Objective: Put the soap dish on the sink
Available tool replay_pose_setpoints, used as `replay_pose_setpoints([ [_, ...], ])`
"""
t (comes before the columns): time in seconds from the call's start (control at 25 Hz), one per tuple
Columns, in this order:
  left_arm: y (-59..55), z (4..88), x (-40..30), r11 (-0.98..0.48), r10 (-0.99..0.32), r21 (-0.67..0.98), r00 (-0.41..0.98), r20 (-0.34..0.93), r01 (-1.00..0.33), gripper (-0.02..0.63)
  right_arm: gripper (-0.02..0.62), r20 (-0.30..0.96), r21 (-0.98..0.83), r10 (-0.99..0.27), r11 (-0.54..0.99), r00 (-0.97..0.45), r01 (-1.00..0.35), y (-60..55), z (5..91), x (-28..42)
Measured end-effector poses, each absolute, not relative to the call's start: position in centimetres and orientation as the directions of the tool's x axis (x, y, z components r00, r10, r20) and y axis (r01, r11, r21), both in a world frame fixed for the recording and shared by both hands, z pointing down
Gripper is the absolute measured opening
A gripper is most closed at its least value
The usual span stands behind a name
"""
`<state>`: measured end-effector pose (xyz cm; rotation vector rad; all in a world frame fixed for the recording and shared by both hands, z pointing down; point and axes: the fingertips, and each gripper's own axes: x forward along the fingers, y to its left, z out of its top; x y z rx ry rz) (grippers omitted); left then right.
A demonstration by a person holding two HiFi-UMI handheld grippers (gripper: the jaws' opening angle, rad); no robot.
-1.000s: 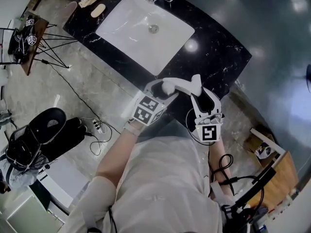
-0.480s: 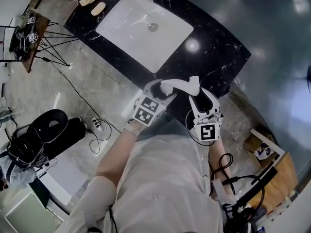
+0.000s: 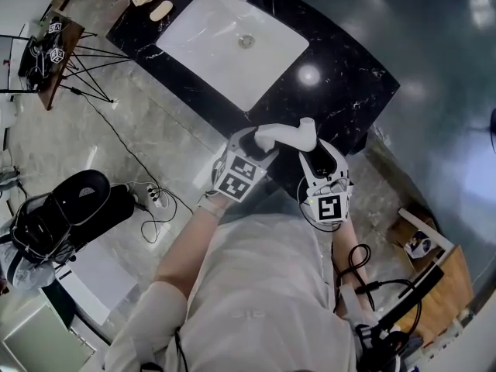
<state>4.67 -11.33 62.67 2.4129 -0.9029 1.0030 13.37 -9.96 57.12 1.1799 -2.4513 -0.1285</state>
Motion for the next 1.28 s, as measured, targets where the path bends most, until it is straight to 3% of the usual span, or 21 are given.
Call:
replay_pose_setpoints([
  [0.92, -8.2, 64.2, 1.9, -0.680, -0.418, 0.089, 0.484, 0.769, -0.728, 0.296, 0.215, 0.364, 0.212, -0.743, 0.653, -0.562, -0.727, -7.1, 58.3, 13.3],
  [1.28, -8.5, 60.3, 1.3, -0.660, -0.480, 0.080, 0.502, 0.719, -0.747, 0.295, 0.215, 0.267, 0.210, -0.789, 0.609, -0.554, -0.765, -8.3, 53.2, 14.5],
])
